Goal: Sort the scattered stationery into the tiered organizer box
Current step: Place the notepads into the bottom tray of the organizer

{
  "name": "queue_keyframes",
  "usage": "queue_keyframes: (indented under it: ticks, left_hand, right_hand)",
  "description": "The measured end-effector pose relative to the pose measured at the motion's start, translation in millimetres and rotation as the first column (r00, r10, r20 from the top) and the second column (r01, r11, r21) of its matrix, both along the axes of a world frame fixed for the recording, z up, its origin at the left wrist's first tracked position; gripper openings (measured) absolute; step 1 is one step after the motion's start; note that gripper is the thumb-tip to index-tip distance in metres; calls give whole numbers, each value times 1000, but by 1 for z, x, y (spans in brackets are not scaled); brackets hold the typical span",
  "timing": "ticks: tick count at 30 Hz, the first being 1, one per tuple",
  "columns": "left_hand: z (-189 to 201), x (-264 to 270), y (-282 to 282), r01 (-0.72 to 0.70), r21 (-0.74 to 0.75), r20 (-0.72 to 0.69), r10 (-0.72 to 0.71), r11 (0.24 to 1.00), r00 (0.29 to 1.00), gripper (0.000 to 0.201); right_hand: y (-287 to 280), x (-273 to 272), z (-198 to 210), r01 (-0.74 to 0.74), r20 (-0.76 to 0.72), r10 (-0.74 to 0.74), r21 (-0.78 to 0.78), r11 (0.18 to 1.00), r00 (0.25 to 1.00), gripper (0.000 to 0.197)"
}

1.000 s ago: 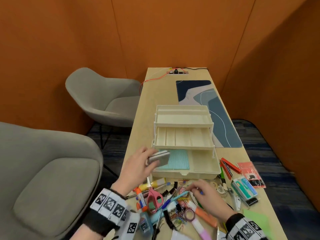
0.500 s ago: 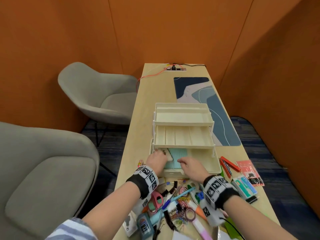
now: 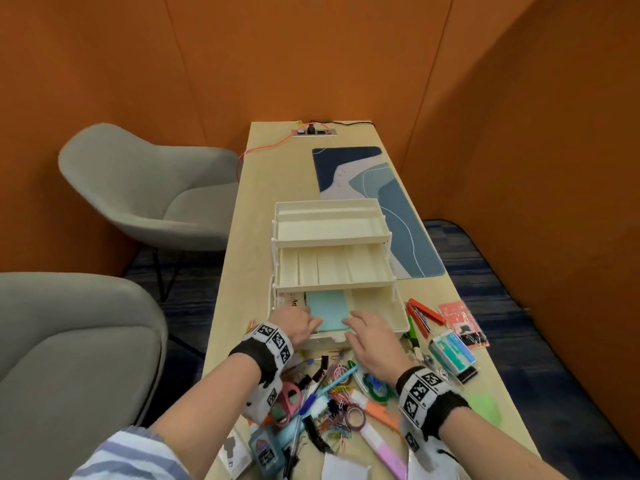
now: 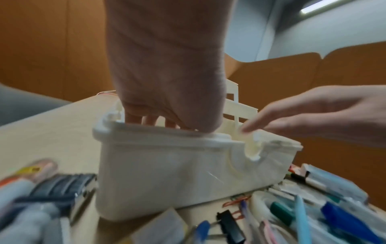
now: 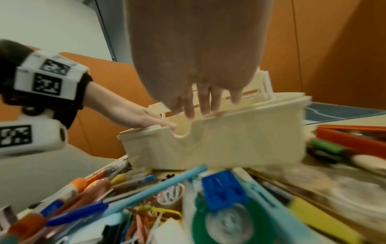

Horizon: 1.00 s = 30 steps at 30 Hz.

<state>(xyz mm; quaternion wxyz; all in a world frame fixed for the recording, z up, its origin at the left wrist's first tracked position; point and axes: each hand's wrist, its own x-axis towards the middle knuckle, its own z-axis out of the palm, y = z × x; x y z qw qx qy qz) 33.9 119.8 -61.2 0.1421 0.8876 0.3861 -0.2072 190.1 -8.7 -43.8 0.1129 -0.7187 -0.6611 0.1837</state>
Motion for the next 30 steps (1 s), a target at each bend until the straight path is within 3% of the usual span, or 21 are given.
queue_keyframes:
  ticks: [3, 5, 7, 9, 11, 14, 16, 21, 25, 30]
  left_hand:
    - [2, -3, -8, -60, -5, 146, 60, 998, 987, 59]
    - [-1, -8, -16, -116, 42, 289, 99, 992, 952, 49]
    - [-3, -14, -22, -180, 97, 419, 124, 979, 900, 40]
    - [-5, -25, -28, -202, 129, 478, 118, 971, 870, 36]
    - [-6, -17, -39, -247, 147, 489, 146, 958, 860, 34]
    - [0, -21, -42, -249, 161, 485, 143, 955, 863, 32]
    - [1, -18, -44, -257, 141, 468, 164, 956, 868, 32]
    - [3, -11, -48, -274, 99, 441, 204, 957, 874, 33]
    - [7, 0, -38, -249, 51, 388, 211, 967, 897, 42]
    - [4, 18, -26, -216, -80, 177, 227, 973, 958, 59]
  right_hand:
    - [-24, 40, 1, 253, -129, -229, 214, 944, 965, 27]
    - [-34, 84, -3, 487, -185, -454, 237, 840, 872, 21]
    - [-42, 132, -10, 694, -154, -678, 106, 712, 719, 21]
    - [-46, 165, -19, 780, -77, -788, -111, 615, 610, 27]
    - [-45, 200, -29, 737, -87, -783, -287, 612, 616, 32]
    - [-45, 214, -49, 660, -267, -768, -397, 638, 582, 28]
    - [-48, 227, -70, 688, -338, -791, -392, 611, 510, 26]
    - [-44, 220, -49, 740, -461, -798, -359, 568, 389, 26]
    - [-43, 223, -44, 773, -651, -728, -342, 535, 216, 27]
    - [-44, 207, -22, 782, -787, -608, -317, 537, 99, 29]
